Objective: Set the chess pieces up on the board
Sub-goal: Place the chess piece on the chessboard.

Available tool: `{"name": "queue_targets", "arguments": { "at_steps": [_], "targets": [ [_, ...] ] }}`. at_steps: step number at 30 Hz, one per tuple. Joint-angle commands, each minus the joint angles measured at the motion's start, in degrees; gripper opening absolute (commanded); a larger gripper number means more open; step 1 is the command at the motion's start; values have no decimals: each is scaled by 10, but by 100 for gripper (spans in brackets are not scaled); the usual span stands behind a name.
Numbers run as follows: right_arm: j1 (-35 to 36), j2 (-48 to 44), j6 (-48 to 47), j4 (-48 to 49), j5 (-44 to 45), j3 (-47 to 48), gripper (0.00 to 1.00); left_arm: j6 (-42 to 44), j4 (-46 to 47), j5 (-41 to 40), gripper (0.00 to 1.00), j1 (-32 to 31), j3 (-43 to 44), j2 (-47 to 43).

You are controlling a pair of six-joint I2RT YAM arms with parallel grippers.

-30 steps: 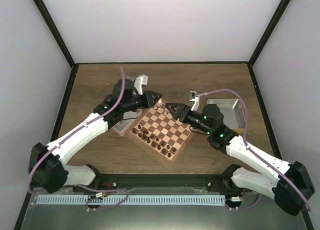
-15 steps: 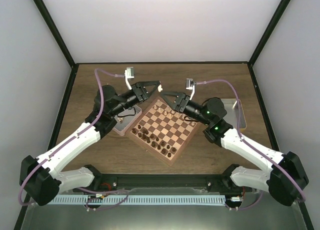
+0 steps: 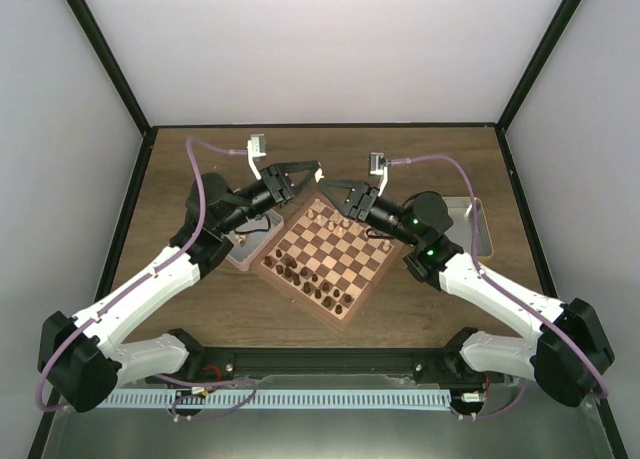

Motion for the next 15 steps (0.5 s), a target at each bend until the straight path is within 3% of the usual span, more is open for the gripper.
{"name": "queue_targets", "arguments": {
  "at_steps": [1, 12, 15],
  "targets": [
    [-2, 2, -13, 21, 5, 30, 26, -7, 25, 7, 12, -3, -8, -3],
    [-2, 9, -11, 22, -6, 41, 11, 0, 31, 5, 12, -2, -18, -5],
    [-2, 9, -12, 15, -13, 41, 5, 14, 25, 3, 19, -2, -19, -9]
  ]
}}
